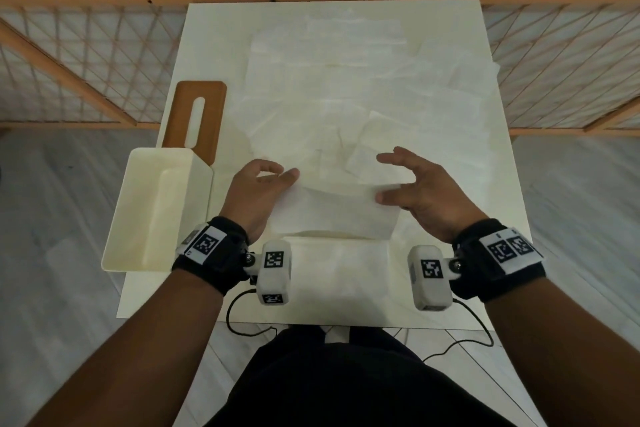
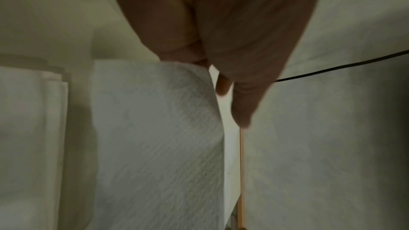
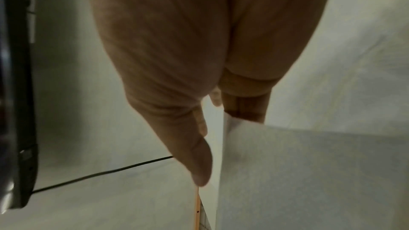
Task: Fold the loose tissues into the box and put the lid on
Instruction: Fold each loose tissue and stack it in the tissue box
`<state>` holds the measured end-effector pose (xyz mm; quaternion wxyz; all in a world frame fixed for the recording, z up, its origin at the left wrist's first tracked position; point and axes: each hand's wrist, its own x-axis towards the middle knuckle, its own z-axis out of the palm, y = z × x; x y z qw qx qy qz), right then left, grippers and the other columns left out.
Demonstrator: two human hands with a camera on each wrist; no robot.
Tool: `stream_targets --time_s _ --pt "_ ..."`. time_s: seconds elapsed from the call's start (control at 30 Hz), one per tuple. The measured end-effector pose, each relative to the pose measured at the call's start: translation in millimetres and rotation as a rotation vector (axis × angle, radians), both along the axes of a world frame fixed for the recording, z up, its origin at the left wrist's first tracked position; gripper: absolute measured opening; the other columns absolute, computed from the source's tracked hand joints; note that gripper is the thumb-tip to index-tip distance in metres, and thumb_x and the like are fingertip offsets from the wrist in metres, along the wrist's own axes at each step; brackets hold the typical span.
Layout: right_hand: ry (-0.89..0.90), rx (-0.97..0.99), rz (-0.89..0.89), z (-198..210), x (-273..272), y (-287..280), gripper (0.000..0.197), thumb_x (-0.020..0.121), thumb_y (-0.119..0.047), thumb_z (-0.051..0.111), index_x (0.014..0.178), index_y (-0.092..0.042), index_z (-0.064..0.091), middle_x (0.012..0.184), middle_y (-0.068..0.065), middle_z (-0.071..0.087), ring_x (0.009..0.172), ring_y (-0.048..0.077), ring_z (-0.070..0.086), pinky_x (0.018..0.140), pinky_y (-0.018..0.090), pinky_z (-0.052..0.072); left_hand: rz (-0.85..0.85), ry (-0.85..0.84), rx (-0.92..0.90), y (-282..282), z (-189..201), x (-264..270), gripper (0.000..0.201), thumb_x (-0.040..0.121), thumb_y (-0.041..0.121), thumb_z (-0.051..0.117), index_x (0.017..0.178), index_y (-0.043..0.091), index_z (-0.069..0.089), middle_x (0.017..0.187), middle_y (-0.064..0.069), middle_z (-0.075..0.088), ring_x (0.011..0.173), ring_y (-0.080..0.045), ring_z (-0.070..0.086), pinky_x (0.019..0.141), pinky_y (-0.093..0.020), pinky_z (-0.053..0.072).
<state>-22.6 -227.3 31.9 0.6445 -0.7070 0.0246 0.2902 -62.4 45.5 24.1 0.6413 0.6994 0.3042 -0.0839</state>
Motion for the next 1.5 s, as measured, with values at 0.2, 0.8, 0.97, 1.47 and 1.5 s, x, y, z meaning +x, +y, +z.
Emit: stream_targets --time_s 0.2,0.8,0.97,1.47,1.5 --pt "-0.147 -0.201 0.117 10.1 -1.0 0.5 0.065 0.070 -0.005 0.087 0.128 -0.023 0.063 0.123 -0.052 0.045 0.092 -0.002 0.066 0.080 0.014 0.051 -0.152 -0.042 0.084 8.0 4.3 -9.4 0.025 0.072 0.012 0.086 0.091 0.026 0.079 0.138 0.005 0.058 0.127 -0.009 0.054 0.111 -0.037 0.042" --pt "-0.205 -0.277 0.246 36.3 -14.2 -5.0 0.003 0.089 -0.013 0.072 0.089 -0.016 0.073 0.081 0.004 0.074 0.068 0.009 0.065 0.061 0.016 0.045 -0.411 -0.169 0.287 18.8 22.1 -31.1 0.017 0.088 0.007 0.068 0.079 0.020 0.065 0.082 0.012 0.070 0.080 -0.004 0.064 0.073 -0.016 0.047" --pt "-0.074 -0.204 0.163 9.4 -20.7 -8.9 0.008 0.087 -0.003 0.073 0.094 -0.006 0.071 0.078 0.015 0.071 0.065 0.019 0.064 0.060 0.028 0.052 -0.372 -0.024 0.265 21.6 -1.8 -47.9 0.007 0.089 0.013 0.071 0.084 0.018 0.069 0.082 0.000 0.074 0.075 -0.014 0.066 0.072 -0.031 0.054" --pt "-0.230 -0.707 0.114 -97.6 -72.3 4.7 0.019 0.078 -0.014 0.078 0.088 -0.021 0.063 0.082 -0.008 0.057 0.073 0.009 0.053 0.061 0.005 0.035 -0.321 0.127 0.559 -1.1 -80.9 -78.3 0.018 0.081 0.015 0.076 0.094 0.016 0.064 0.084 0.001 0.064 0.076 -0.010 0.060 0.068 -0.016 0.043" --pt "-0.245 -0.719 0.108 -98.5 -73.3 4.1 0.020 0.077 -0.016 0.079 0.090 -0.021 0.064 0.086 -0.009 0.056 0.074 0.008 0.053 0.063 0.005 0.034 -0.315 0.125 0.569 -0.2 -81.8 -78.0 0.020 0.080 0.016 0.077 0.095 0.017 0.064 0.085 0.003 0.064 0.077 -0.011 0.061 0.070 -0.019 0.045"
